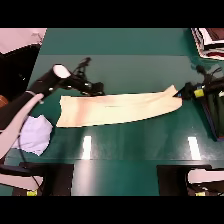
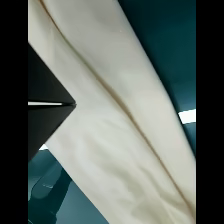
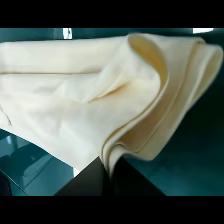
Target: Fold the shirts.
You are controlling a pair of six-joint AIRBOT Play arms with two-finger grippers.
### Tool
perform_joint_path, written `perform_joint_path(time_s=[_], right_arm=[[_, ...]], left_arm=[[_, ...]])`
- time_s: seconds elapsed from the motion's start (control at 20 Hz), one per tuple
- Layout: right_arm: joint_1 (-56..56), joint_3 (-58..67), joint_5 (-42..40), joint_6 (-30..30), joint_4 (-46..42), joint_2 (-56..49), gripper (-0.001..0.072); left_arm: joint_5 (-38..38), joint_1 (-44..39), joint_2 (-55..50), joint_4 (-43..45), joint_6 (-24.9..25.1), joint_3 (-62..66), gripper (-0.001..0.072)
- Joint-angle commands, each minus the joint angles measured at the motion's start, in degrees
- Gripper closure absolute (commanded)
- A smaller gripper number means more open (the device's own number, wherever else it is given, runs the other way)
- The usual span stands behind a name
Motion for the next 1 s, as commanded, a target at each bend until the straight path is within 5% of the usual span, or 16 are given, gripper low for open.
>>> perform_joint_path(time_s=[0.0, 0.65, 0.95], right_arm=[[4.79, 7.87, 0.79, 4.5, 0.26, 6.43, 0.0698], [24.65, 22.99, -3.5, 8.07, 7.65, 9.68, 0.0698], [33.44, 23.02, -8.66, 6.95, 7.78, 9.29, 0.0698]], left_arm=[[0.81, -6.82, -8.17, 0.02, -1.25, 7.06, 0.0681], [1.6, -10.51, -14.47, 0.94, -2.36, 11.02, 0.068], [-6.25, -0.96, -4.31, 10.27, -1.7, 12.79, 0.068]])
